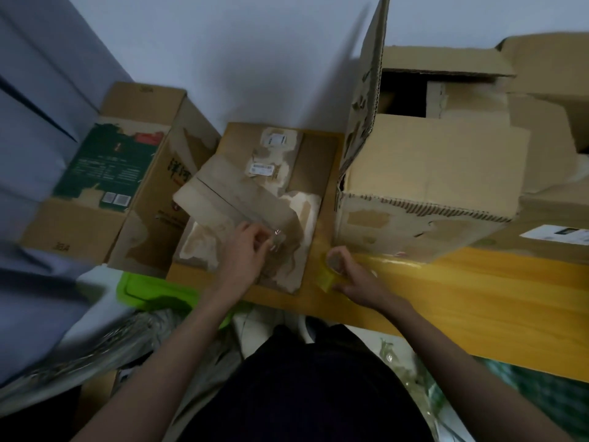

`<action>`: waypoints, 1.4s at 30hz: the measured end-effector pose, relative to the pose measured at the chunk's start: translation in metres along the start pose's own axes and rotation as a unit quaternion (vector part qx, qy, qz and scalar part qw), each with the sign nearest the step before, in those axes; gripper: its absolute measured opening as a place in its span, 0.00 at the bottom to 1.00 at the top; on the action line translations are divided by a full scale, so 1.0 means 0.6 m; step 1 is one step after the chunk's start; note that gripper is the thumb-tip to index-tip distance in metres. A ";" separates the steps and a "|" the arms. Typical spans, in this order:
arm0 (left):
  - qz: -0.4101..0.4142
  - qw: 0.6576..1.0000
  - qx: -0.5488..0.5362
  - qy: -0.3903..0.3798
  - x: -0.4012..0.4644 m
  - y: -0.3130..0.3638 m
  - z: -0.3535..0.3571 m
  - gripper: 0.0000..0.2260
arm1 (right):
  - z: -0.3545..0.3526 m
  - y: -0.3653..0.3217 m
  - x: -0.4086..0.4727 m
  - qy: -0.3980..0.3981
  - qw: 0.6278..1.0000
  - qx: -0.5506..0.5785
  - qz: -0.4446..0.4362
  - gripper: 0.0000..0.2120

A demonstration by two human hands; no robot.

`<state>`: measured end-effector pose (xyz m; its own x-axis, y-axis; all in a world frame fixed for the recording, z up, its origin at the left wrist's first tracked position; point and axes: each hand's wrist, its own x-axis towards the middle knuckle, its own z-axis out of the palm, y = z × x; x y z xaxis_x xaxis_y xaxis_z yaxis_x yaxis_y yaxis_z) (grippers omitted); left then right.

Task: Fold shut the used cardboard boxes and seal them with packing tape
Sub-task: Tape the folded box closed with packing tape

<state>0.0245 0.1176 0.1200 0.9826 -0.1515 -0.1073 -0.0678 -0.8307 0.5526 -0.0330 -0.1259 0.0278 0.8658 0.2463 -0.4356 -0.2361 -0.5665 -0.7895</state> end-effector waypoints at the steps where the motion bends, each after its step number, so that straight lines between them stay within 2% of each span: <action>1: 0.000 1.000 0.004 0.003 0.011 -0.011 -0.004 0.04 | 0.013 0.009 0.017 0.007 1.000 -0.026 0.000 0.28; 8: 0.011 0.999 0.045 -0.028 0.076 -0.042 0.008 0.06 | 0.072 0.050 0.063 0.018 0.981 -0.192 -0.017 0.18; 14: 0.013 0.999 0.017 -0.035 0.087 -0.051 0.034 0.13 | 0.089 0.076 0.062 0.044 0.972 -0.229 0.000 0.20; 17: 0.027 0.998 0.038 -0.034 0.085 -0.052 0.042 0.14 | 0.088 0.067 0.070 0.047 0.975 -0.217 0.014 0.13; 19: 0.055 0.995 0.075 -0.026 0.083 -0.055 0.047 0.15 | 0.086 0.050 0.075 0.085 0.979 -0.184 0.002 0.08; 23: 0.077 0.986 0.146 -0.003 0.080 -0.064 0.056 0.20 | 0.072 -0.011 0.076 0.157 0.985 -0.062 -0.037 0.08; 26: 0.077 0.980 0.185 0.006 0.075 -0.067 0.068 0.24 | 0.063 -0.069 0.079 0.214 0.970 -0.021 -0.110 0.06; 29: 0.059 0.987 0.153 0.002 0.074 -0.074 0.081 0.23 | 0.055 -0.111 0.100 0.262 0.945 -0.071 -0.183 0.07; 33: 0.102 0.992 0.073 0.011 0.052 -0.091 0.067 0.17 | 0.054 -0.137 0.127 0.236 0.918 -0.181 -0.261 0.11; 35: 0.148 0.984 0.097 -0.002 0.035 -0.107 0.059 0.22 | 0.064 -0.133 0.130 0.223 0.912 -0.216 -0.266 0.15; 37: 0.154 0.974 0.154 -0.062 0.027 -0.123 0.053 0.28 | 0.071 -0.121 0.127 0.213 0.908 -0.250 -0.260 0.18; 39: 0.156 0.961 0.203 -0.101 0.035 -0.140 0.050 0.29 | 0.070 -0.108 0.124 0.210 0.902 -0.274 -0.258 0.19; 42: 0.149 0.957 0.224 -0.105 0.070 -0.161 0.035 0.30 | 0.064 -0.108 0.127 0.208 0.899 -0.285 -0.260 0.20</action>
<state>0.0688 0.1799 0.0446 0.8547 -0.4835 -0.1892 -0.4542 -0.8728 0.1787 0.0314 -0.0402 0.0292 0.9120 0.3453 0.2212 0.4093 -0.8003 -0.4382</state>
